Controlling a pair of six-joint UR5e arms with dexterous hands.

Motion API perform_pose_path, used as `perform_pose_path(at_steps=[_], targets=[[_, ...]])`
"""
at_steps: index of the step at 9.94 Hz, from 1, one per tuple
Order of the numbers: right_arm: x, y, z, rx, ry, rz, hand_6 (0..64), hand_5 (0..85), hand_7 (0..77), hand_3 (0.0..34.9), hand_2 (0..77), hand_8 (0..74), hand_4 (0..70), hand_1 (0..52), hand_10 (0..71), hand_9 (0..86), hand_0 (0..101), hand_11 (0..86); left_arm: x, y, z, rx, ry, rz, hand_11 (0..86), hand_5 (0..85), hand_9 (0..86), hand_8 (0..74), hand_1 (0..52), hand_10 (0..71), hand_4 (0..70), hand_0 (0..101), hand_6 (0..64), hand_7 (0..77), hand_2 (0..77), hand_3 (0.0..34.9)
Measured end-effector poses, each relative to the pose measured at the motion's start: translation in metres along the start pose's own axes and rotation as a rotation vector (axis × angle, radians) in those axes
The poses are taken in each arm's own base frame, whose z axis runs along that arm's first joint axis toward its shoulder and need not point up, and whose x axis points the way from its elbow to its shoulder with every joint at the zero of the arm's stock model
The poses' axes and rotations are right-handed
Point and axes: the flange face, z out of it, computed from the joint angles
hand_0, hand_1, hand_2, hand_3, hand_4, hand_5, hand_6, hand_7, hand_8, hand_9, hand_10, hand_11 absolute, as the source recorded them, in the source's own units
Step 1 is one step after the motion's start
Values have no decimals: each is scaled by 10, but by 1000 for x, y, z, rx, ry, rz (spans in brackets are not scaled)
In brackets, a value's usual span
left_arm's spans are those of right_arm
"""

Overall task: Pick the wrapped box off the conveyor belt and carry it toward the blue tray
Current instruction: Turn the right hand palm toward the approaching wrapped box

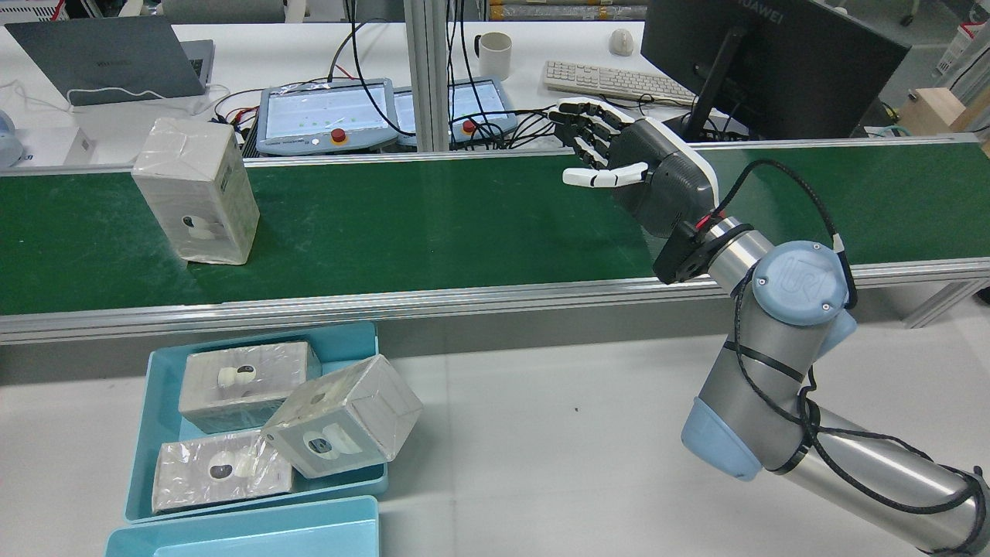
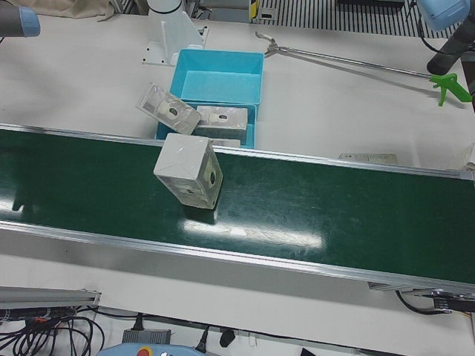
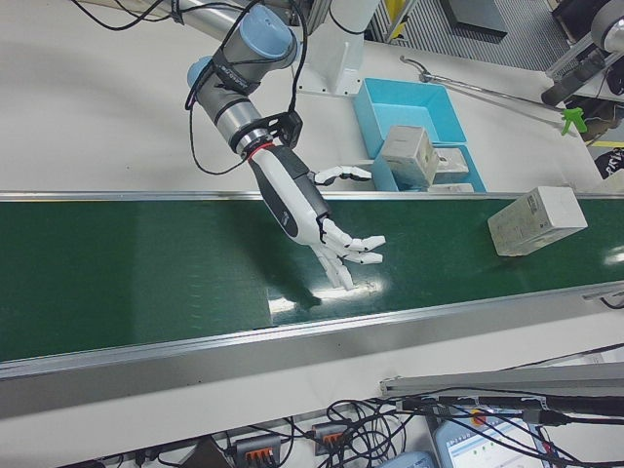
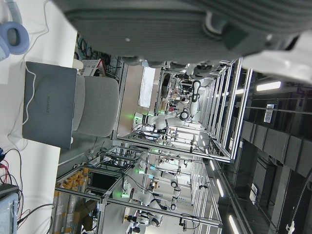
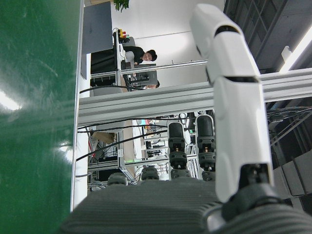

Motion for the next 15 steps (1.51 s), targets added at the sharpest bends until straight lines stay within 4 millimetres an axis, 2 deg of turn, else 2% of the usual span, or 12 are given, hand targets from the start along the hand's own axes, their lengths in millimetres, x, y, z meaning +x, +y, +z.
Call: perform_pose_path(at_steps=[1, 3, 4, 5, 8, 9, 11, 12, 15], targets=[[0, 2, 0, -3, 0, 3, 38, 295, 207, 92, 213, 0, 125, 196, 0, 27, 504, 16, 0, 0, 0, 0, 0, 0, 0, 11, 0, 5, 0, 5, 0, 0, 0, 5, 5, 0], [-2, 3, -1, -5, -2, 6, 38, 300, 218, 88, 224, 0, 136, 213, 0, 27, 516, 16, 0, 0, 0, 0, 0, 0, 0, 11, 0, 5, 0, 0, 0, 0, 0, 5, 11, 0], [-3, 2, -1, -3, -2, 8, 38, 300, 218, 88, 224, 0, 136, 213, 0, 27, 516, 16, 0, 0, 0, 0, 0, 0, 0, 11, 0, 5, 0, 5, 0, 0, 0, 5, 11, 0], [-3, 1, -2, -1, -2, 10, 38, 300, 213, 89, 224, 0, 98, 196, 0, 27, 516, 16, 0, 0, 0, 0, 0, 0, 0, 11, 0, 5, 0, 5, 0, 0, 0, 5, 11, 0], [-2, 2, -1, -2, 2, 15, 38, 300, 196, 98, 207, 0, 120, 213, 0, 27, 509, 16, 0, 0, 0, 0, 0, 0, 0, 11, 0, 5, 0, 5, 0, 0, 0, 5, 11, 0], [-2, 2, -1, -3, 1, 16, 38, 305, 218, 84, 245, 0, 120, 284, 0, 27, 552, 16, 0, 0, 0, 0, 0, 0, 0, 11, 0, 5, 0, 5, 0, 0, 0, 5, 11, 0], [-2, 2, -1, -2, 0, 16, 38, 305, 218, 85, 256, 0, 120, 273, 0, 27, 574, 16, 0, 0, 0, 0, 0, 0, 5, 11, 0, 5, 0, 5, 0, 0, 0, 5, 11, 0], [-2, 1, -1, -1, 0, 16, 38, 305, 218, 96, 207, 0, 120, 191, 0, 27, 517, 16, 0, 0, 0, 0, 0, 0, 0, 11, 0, 5, 0, 5, 0, 0, 0, 5, 5, 0], [0, 0, -1, 1, 2, 16, 44, 305, 218, 96, 202, 0, 131, 202, 0, 27, 514, 16, 0, 0, 0, 0, 0, 0, 0, 11, 0, 5, 0, 5, 0, 0, 0, 5, 11, 0]])
